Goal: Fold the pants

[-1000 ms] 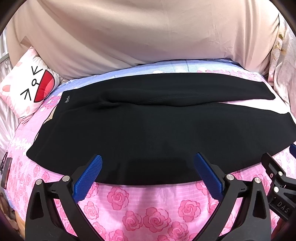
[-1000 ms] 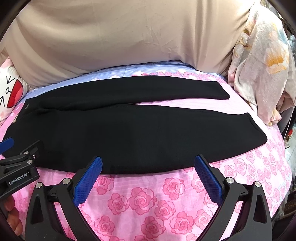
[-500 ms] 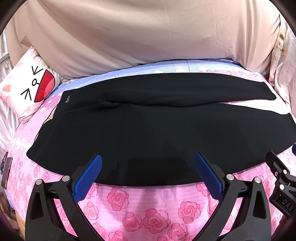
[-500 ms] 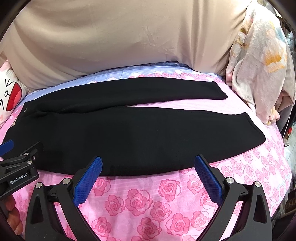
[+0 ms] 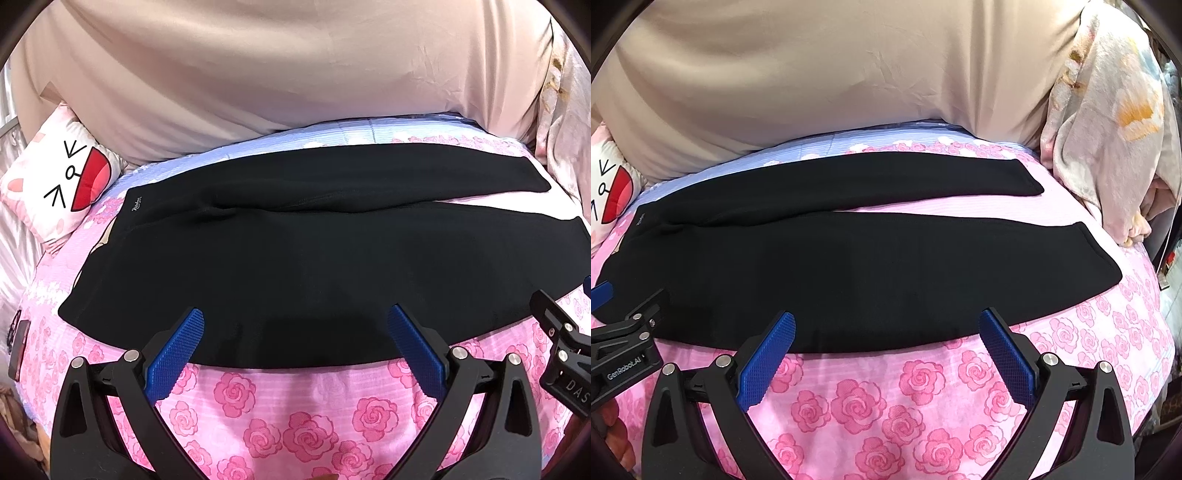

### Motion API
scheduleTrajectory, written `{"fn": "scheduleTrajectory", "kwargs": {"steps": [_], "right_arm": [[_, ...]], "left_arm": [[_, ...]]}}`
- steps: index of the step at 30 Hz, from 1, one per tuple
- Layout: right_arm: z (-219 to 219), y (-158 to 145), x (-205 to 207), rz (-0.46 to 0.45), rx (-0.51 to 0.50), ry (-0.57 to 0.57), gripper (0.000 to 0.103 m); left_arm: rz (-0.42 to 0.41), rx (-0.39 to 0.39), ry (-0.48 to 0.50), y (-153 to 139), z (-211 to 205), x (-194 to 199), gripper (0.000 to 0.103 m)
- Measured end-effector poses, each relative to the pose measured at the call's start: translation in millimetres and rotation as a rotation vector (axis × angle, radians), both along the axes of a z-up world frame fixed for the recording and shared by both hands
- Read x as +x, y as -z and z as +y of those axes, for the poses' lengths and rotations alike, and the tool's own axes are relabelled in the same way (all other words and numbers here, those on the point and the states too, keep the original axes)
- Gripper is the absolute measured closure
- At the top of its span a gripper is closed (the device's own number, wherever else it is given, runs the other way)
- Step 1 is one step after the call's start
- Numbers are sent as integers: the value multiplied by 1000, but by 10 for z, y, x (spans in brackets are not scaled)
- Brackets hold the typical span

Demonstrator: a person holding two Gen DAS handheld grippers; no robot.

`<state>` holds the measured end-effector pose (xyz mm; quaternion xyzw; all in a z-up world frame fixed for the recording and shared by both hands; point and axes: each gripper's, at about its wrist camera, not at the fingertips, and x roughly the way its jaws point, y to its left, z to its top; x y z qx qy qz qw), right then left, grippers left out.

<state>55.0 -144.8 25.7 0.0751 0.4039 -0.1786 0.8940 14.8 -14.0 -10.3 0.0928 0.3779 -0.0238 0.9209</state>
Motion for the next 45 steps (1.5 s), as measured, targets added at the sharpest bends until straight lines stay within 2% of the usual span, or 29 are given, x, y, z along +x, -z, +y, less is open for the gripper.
{"fn": "scheduleTrajectory", "kwargs": {"steps": [11,13,17,18,20,22,24,27,29,31,33,34,35,37,38,39,41,43,45], "right_arm": [[-82,46,141,6,4,-15,5],[-174,20,164,-29,14,-24,5],[-803,-64,281,-101,80,-34,5],[-1128,-65,346,-111,113,-19,5],[-1686,-48,448,-122,151,7,5],[-2385,42,668,-77,158,57,5],[-2850,160,950,-11,128,87,6],[-3333,317,1349,47,38,89,7],[-3567,386,1527,47,35,77,8],[-3805,503,1724,66,97,74,18],[-3996,657,1887,100,200,64,35],[-4046,722,1939,112,236,53,37],[-4051,752,1971,118,229,54,42],[-4010,732,2007,118,197,30,59],[-4003,722,2007,114,203,21,76],[-3982,711,1989,100,240,5,86],[-3929,698,1980,89,239,-11,89],[-3840,683,1968,93,195,-11,90],[-3817,678,1951,87,185,-3,90]], "left_arm": [[-20,-27,-6,-18,57,198,5],[-54,-55,-9,-47,108,226,6],[-182,-140,-60,-140,343,280,5],[-197,-149,-76,-152,413,320,5],[-181,-137,-85,-153,501,434,5],[-135,-78,-79,-147,569,597,5],[-110,-30,-81,-143,665,764,5],[-98,-37,-131,-176,924,989,5],[-93,-61,-149,-219,1159,1180,5],[-96,-62,-199,-251,1394,1357,5],[-97,-74,-260,-298,1717,1598,5],[-84,-87,-287,-313,1932,1772,5],[-67,-92,-318,-311,2099,1912,5],[-26,-108,-369,-294,2461,2243,5],[-17,-103,-406,-281,2668,2451,5],[-16,-102,-409,-260,2778,2581,5],[6,-69,-442,-191,3002,2918,5],[61,-84,-422,-70,3145,3230,5],[141,-137,-373,137,3222,3527,7]]}}
